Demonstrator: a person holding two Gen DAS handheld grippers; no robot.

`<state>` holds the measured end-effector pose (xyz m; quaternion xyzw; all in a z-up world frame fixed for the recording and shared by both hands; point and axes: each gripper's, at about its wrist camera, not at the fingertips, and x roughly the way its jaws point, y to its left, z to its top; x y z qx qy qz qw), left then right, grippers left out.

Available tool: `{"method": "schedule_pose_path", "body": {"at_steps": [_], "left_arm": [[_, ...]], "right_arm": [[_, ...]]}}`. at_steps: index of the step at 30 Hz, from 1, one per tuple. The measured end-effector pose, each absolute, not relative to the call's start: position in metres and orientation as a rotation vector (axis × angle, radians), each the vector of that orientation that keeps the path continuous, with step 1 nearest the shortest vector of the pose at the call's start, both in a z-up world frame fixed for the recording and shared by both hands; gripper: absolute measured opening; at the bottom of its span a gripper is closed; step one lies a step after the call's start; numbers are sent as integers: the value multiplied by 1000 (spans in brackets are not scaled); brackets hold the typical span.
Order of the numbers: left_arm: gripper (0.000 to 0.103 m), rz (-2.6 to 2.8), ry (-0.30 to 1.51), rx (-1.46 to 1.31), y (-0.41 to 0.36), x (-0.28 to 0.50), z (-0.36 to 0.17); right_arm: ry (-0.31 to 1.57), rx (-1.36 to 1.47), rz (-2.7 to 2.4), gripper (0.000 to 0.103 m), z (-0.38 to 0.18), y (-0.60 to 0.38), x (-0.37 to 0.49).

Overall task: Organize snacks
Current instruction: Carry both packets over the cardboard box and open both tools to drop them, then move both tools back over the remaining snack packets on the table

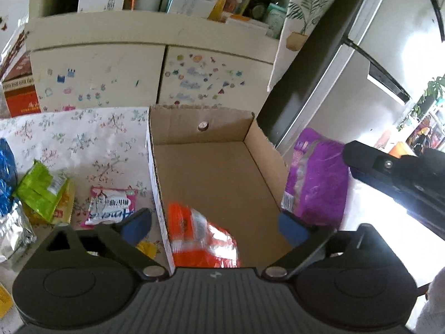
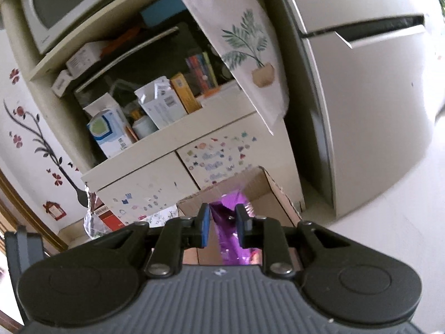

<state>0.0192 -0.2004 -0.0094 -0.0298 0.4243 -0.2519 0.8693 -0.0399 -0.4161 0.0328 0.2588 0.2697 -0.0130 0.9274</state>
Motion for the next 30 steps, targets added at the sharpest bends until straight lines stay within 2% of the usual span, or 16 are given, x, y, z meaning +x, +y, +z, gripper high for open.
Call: {"method": "schedule_pose_path", "body": {"at_steps": [3, 5, 9, 11, 14, 20, 30], "left_arm": [[101, -522, 872, -59, -197, 19, -2], [102, -505, 868, -56, -193, 19, 3], [103, -461, 853, -54, -177, 21, 13], [103, -445, 853, -59, -166, 22, 18], [103, -398, 846, -64, -144, 25, 28], [103, -305, 834, -74, -94, 24, 40], [103, -184, 861, -70, -34, 27, 33]], "right_arm": [[530, 560, -14, 28, 34, -419, -42], [517, 559, -16, 41, 36, -418, -43], [484, 590, -5, 56, 38, -420, -43], [471, 587, -3, 67, 39, -417, -44], [457, 604, 34, 74, 39, -413, -43], [484, 650, 140, 82, 36, -399, -35], [526, 551, 278, 82, 38, -365, -32]]}}
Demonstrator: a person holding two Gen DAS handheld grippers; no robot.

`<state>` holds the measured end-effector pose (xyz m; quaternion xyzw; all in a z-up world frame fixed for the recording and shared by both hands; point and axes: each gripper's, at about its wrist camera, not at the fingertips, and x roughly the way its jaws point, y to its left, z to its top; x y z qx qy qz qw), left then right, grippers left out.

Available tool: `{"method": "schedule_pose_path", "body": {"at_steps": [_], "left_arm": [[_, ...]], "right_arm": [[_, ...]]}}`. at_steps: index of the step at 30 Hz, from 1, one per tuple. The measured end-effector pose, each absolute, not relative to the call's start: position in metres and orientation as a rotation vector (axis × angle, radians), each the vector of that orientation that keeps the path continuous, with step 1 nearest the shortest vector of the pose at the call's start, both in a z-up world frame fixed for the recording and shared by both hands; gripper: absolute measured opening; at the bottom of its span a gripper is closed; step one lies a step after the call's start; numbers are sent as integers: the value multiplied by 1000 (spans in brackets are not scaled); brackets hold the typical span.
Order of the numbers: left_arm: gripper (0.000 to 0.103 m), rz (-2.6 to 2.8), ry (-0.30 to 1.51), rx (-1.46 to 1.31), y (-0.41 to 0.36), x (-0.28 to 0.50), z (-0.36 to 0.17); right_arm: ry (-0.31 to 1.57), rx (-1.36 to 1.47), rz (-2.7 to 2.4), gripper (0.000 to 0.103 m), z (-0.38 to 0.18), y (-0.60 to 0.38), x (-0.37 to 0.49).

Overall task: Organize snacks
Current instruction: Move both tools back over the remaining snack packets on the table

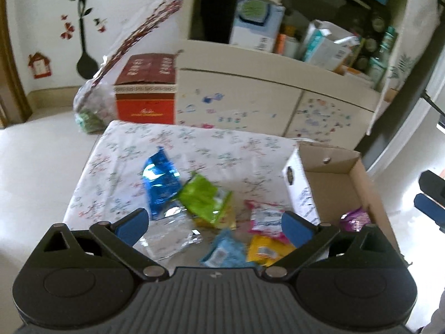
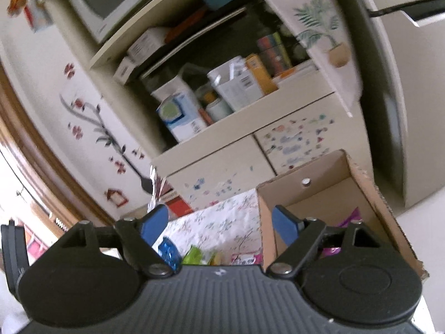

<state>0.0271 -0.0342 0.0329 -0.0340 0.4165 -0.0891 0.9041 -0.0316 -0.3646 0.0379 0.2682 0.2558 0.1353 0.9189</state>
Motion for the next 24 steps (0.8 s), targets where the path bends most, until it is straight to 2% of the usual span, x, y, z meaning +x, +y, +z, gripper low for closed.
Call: {"method": "schedule_pose_path", "body": {"at_steps": [9, 16, 24], "left_arm": [[103, -75, 952, -138, 20, 37, 5], [103, -15, 1043, -148, 41, 40, -26], [103, 83, 1163, -201, 65, 45, -62]], "right_arm": [[570, 480, 353, 82, 32, -329, -26], [645, 319, 459, 82, 21, -288, -21], [647, 158, 591, 82, 3, -255, -24]]}}
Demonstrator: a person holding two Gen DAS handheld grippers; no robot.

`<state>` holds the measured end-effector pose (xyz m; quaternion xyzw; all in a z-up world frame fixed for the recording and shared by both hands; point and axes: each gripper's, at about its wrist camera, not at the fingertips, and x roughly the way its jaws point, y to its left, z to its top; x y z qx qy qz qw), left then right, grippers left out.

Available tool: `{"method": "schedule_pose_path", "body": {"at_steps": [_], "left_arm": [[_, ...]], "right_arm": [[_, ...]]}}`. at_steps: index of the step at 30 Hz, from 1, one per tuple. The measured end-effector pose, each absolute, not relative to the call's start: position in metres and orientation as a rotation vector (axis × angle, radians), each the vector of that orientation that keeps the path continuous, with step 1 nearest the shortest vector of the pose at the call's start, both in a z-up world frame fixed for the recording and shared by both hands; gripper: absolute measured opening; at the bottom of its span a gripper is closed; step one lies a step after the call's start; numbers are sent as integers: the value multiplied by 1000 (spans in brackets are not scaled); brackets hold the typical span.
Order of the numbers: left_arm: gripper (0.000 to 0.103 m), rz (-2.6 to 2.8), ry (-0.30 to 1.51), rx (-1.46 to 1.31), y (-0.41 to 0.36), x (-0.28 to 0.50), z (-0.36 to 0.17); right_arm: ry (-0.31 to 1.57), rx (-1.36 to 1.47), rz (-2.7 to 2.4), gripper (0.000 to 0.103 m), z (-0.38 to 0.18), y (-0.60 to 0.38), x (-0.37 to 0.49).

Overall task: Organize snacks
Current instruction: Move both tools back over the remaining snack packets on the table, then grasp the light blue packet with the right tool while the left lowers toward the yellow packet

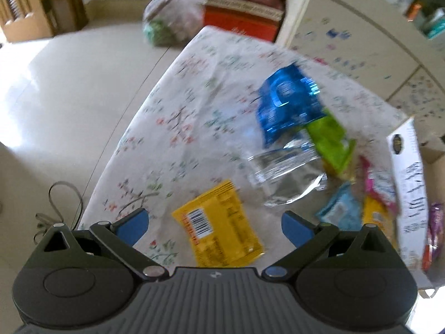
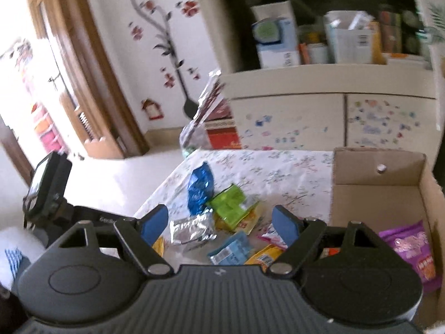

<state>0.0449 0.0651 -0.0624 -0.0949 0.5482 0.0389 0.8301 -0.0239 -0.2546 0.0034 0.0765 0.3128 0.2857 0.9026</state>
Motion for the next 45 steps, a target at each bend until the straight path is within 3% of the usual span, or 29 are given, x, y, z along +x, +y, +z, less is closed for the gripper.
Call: {"method": "schedule_pose_path", "body": {"at_steps": [19, 24, 45], "left_arm": [[103, 173, 1271, -281, 71, 63, -110], [103, 206, 1255, -192, 60, 66, -114], [103, 230, 1297, -222, 58, 54, -118]], "right_arm": [[795, -35, 671, 82, -78, -194, 18], [815, -65, 660, 82, -92, -186, 27], [946, -136, 701, 84, -110, -168, 36]]}}
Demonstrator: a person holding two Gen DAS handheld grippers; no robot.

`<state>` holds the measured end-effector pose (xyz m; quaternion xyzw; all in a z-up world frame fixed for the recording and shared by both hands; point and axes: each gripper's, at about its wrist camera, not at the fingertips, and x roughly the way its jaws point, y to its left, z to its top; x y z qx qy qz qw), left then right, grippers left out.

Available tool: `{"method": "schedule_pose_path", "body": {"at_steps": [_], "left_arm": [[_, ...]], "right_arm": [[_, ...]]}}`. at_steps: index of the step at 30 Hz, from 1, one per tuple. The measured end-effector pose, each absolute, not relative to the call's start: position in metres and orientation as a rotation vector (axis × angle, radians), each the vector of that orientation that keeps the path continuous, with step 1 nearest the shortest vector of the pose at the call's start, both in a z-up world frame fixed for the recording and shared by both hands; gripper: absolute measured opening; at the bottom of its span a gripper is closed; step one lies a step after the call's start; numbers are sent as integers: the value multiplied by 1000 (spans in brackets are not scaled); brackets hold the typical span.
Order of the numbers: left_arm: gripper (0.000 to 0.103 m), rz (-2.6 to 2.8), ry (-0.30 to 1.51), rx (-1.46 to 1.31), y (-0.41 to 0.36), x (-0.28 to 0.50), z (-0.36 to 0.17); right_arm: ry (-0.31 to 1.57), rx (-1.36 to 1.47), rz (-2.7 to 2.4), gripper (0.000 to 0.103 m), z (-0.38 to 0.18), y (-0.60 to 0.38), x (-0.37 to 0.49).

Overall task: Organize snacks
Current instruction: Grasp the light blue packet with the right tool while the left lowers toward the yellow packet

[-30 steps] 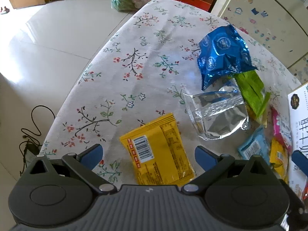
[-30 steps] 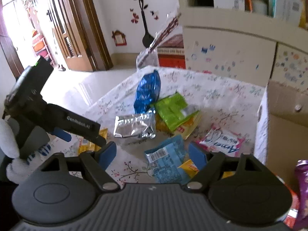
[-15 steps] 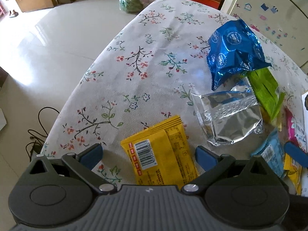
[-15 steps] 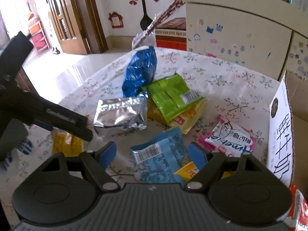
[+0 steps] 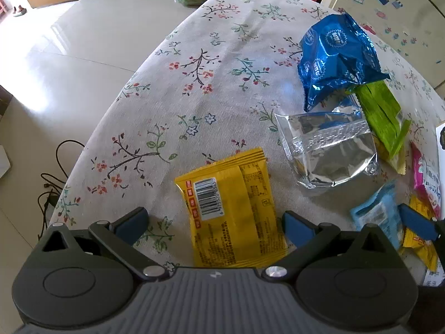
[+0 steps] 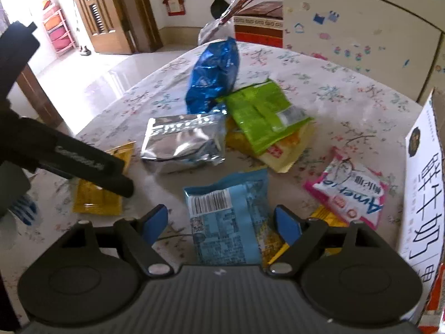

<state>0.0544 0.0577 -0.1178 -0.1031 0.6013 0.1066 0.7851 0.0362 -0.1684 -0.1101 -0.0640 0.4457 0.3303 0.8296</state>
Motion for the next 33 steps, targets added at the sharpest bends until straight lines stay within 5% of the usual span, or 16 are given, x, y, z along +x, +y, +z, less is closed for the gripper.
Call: {"method": "schedule_pose_path", "body": {"at_steps": [6, 11, 25, 27, 32, 33], "left_arm": [[103, 244, 1284, -224, 56, 49, -117], [103, 245, 1280, -220, 54, 48, -115], [103, 227, 1275, -218, 52, 47, -114], [101, 216, 1273, -206, 50, 47, -113], [81, 156, 1242, -185, 38, 46, -103], [79, 156, 1240, -188, 37, 46, -102]], "right_arm": [[925, -137, 677, 85, -113, -169, 34], [909, -233, 672, 102, -119, -157, 25], [907, -289, 679, 102, -121, -154, 23], [905, -281, 676, 99, -120, -154, 22], [891, -248, 661, 60, -111, -158, 27], [894, -241, 660, 59, -110, -159, 28]]}}
